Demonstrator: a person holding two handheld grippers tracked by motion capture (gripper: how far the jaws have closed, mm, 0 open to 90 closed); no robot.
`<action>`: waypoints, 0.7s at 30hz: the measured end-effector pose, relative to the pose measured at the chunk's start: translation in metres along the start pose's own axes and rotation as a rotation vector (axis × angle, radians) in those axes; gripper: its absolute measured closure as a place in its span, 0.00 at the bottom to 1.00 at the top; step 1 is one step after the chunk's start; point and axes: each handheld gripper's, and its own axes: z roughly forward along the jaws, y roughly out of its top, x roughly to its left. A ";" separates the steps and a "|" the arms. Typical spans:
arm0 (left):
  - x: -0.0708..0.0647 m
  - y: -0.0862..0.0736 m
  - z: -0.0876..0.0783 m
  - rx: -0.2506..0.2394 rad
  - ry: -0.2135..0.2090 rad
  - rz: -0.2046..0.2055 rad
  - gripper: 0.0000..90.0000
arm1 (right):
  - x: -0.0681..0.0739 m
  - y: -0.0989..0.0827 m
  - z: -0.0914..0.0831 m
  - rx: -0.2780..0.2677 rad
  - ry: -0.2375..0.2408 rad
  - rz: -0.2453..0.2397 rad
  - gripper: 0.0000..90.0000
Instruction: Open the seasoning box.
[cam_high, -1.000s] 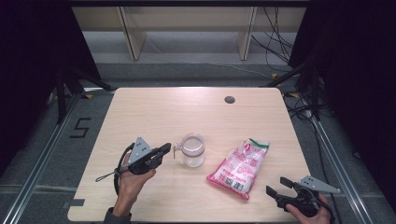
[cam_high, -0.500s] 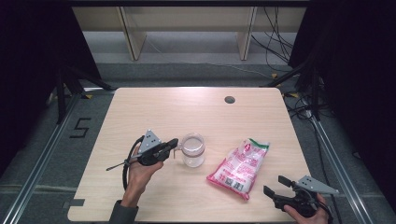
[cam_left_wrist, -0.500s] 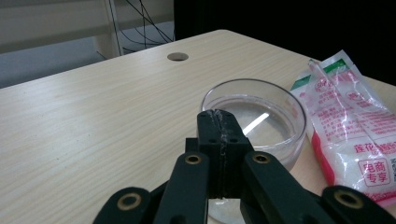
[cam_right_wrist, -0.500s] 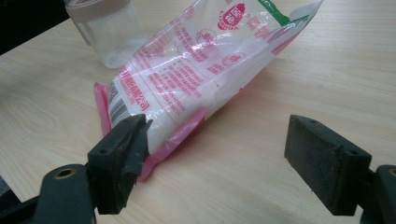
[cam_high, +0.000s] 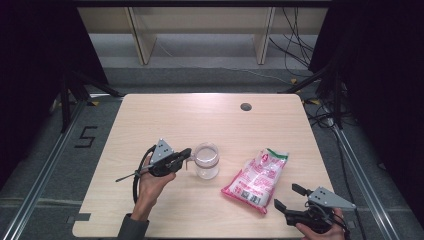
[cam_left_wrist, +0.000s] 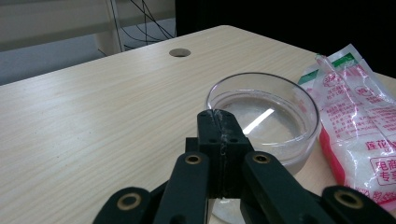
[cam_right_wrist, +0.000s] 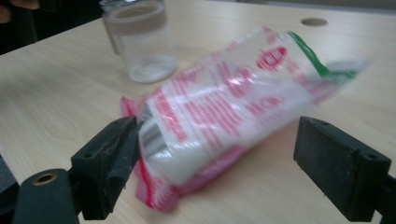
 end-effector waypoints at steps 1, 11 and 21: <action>0.000 0.000 0.000 -0.002 -0.001 -0.002 0.99 | 0.006 0.004 0.005 0.012 0.005 -0.050 0.19; 0.002 -0.001 0.000 -0.010 -0.009 -0.004 0.99 | 0.025 0.021 0.033 0.065 0.103 -0.078 0.51; 0.003 -0.003 -0.001 -0.006 0.006 -0.014 0.99 | 0.032 0.044 0.074 0.057 0.163 -0.127 0.75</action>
